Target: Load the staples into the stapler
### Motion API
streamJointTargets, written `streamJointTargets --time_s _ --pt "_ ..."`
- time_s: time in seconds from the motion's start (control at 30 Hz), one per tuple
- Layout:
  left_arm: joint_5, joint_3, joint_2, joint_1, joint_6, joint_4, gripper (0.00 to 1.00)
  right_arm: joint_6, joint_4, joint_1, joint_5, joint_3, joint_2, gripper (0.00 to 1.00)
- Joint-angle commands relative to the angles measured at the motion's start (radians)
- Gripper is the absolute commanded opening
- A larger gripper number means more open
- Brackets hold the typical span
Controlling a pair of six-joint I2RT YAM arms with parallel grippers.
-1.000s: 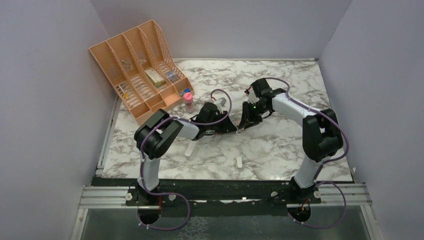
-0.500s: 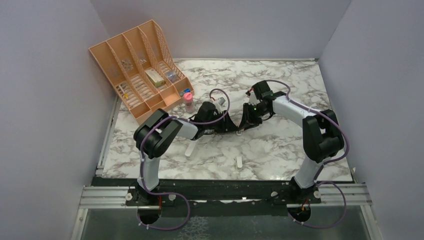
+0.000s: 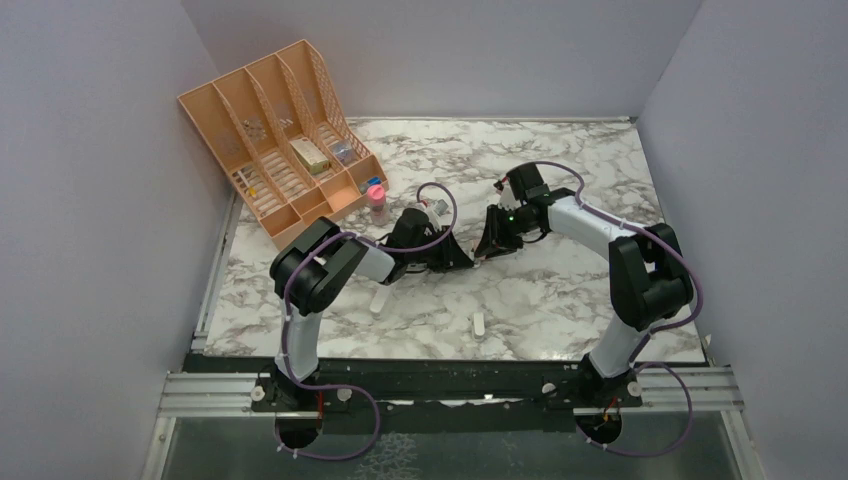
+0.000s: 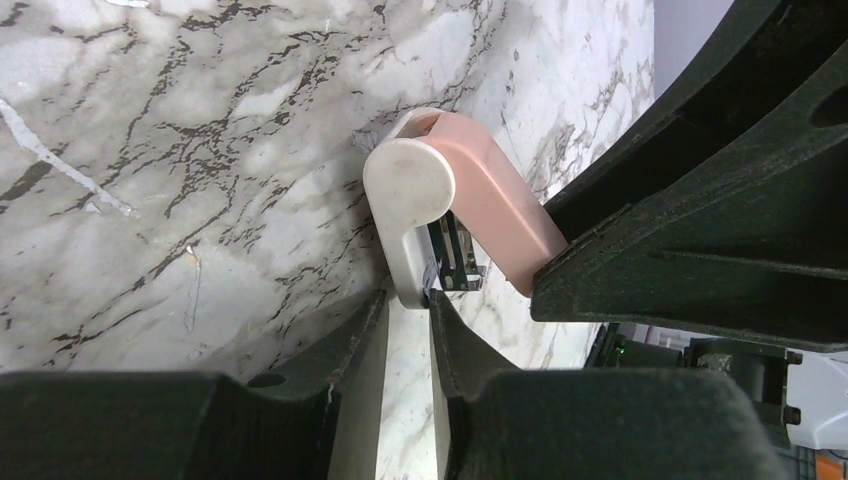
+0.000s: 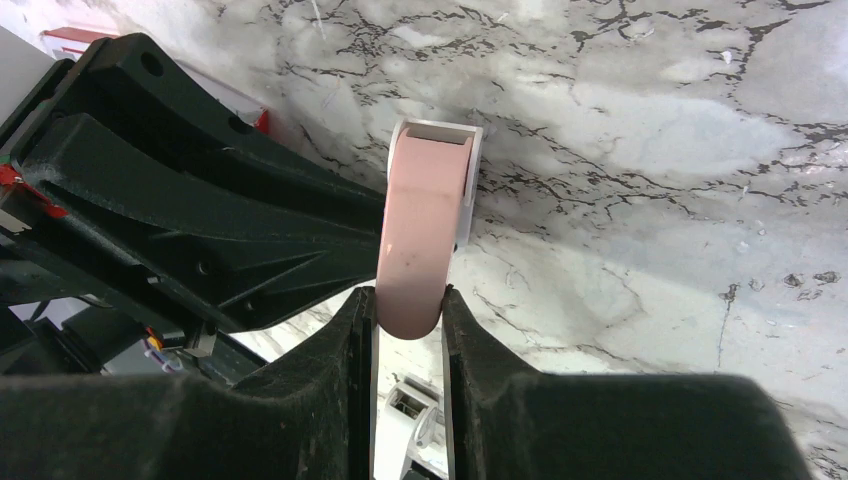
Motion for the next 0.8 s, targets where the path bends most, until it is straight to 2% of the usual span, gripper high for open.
streamJointTargets --time_s 0.0,0.17,0.27,0.43,0.53,0.67,0.77 --pt "-0.002 0.014 0.054 0.001 -0.01 -0.007 0.21 0.015 0.033 -0.005 -0.041 -0.014 -0.033 0.28" --pt "0.003 0.014 0.095 0.001 -0.029 0.013 0.09 0.006 0.036 -0.005 -0.041 -0.011 -0.02 0.3" --pt "-0.001 0.002 0.107 0.001 -0.043 0.024 0.02 -0.003 0.047 0.0 -0.009 -0.016 -0.019 0.37" --pt "-0.002 -0.006 0.109 0.001 -0.068 0.025 0.0 -0.007 0.117 0.049 0.126 -0.076 -0.08 0.53" --pt "0.01 -0.009 0.114 0.002 -0.091 0.024 0.0 0.022 0.18 0.084 0.234 -0.141 -0.134 0.58" --pt "0.021 -0.012 0.12 0.008 -0.109 0.024 0.0 0.067 0.238 0.126 0.357 -0.223 -0.193 0.59" --pt "0.032 -0.011 0.127 0.012 -0.122 0.024 0.0 0.085 0.269 0.143 0.388 -0.254 -0.206 0.54"
